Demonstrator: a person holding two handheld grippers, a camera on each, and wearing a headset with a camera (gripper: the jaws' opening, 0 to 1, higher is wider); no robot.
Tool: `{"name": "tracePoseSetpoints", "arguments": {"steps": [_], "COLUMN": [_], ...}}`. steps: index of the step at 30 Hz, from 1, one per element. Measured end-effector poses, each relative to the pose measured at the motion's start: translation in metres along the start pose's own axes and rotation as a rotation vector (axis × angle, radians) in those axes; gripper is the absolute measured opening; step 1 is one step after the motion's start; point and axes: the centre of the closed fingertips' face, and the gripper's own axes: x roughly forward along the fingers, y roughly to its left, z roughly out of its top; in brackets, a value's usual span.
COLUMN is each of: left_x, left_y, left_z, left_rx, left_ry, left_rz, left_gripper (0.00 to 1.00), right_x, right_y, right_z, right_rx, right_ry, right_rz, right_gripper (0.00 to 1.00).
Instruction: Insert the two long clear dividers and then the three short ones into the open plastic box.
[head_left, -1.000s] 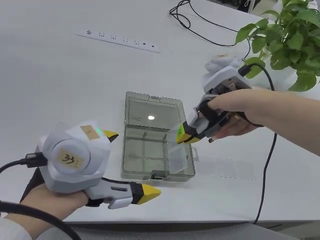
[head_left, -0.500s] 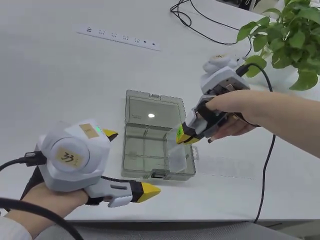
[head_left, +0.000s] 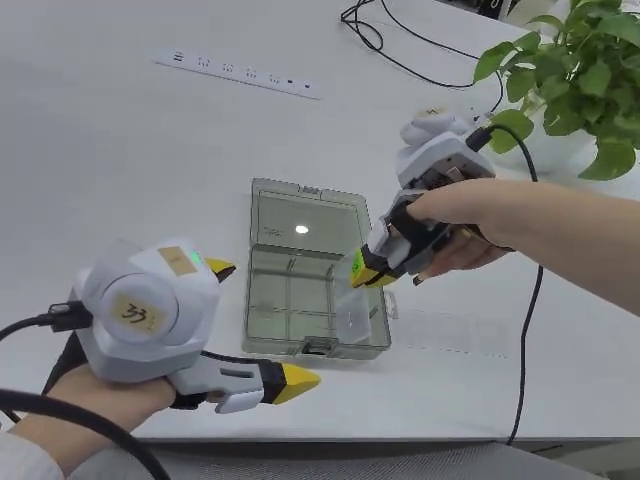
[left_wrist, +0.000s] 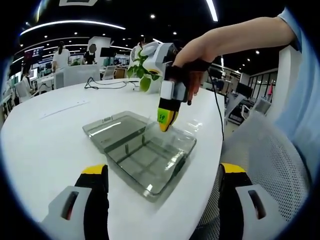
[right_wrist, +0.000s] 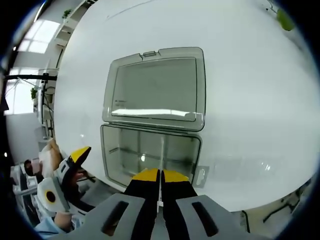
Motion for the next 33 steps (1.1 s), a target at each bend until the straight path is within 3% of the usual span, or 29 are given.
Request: {"name": "tracePoseSetpoints", "arguments": {"steps": [16,25,33], "left_x": [0.003,0.003,0.001], "left_y": [-0.002,-0.003,-0.001], "left_z": [0.001,0.001,0.000], "left_rx": [0.007,0.008,0.003], "left_ry": [-0.001,0.001,0.002], "left_rz": [-0.009,-0.017,-0.009], "left_gripper": [0.93,0.93,0.93], "right_x": [0.004,0.013,0.020], "right_y": [0.003,0.013,0.009], "right_z": [0.004,-0.008,-0.004], "right_rx": [-0.061,-0.097,-0.123], "right_ry": [0.007,-0.013,-0.009], "right_rz": [-0.090,-0.124,-0.149], "right_gripper": [0.02,0.03,0.03]}}
